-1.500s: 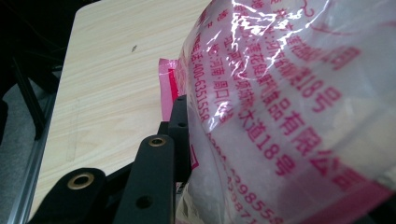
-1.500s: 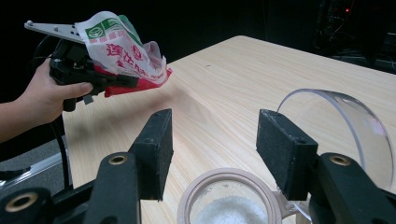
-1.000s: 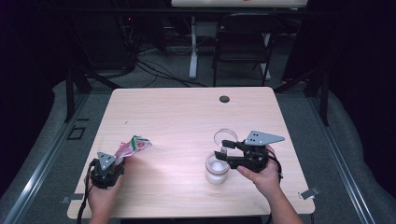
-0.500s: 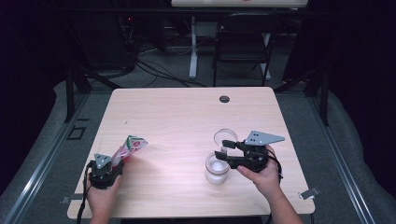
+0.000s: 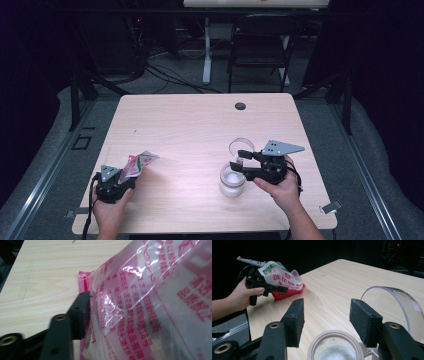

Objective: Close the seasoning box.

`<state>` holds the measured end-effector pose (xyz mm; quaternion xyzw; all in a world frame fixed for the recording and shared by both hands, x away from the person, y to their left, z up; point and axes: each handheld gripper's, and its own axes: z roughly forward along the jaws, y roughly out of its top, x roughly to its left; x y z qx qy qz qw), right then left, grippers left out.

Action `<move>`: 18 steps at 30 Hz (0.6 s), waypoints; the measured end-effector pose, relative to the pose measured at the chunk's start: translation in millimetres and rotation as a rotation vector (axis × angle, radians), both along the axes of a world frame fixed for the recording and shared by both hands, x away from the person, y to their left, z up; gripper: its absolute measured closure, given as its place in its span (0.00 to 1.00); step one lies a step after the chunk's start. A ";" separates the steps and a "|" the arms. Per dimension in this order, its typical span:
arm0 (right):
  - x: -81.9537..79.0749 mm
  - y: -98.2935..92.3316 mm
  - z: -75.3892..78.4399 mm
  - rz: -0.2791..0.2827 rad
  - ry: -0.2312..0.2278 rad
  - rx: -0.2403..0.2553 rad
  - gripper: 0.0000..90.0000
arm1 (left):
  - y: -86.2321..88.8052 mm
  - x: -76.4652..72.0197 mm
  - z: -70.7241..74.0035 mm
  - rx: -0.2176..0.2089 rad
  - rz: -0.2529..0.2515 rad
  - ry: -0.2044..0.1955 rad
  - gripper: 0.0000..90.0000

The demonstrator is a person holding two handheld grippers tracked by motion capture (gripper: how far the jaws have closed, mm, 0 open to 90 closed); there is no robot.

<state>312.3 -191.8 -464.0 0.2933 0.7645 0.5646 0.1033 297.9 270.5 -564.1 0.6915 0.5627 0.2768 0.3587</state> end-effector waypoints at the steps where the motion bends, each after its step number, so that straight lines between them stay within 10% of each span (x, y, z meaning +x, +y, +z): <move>1: 0.0 0.0 0.0 0.000 0.000 0.000 0.51 | -1.6 -0.3 0.9 0.004 -0.002 -0.014 0.43; 18: -0.6 -1.1 1.5 -0.009 -0.006 0.003 0.50 | -12.7 -8.1 12.4 0.018 -0.015 -0.044 0.31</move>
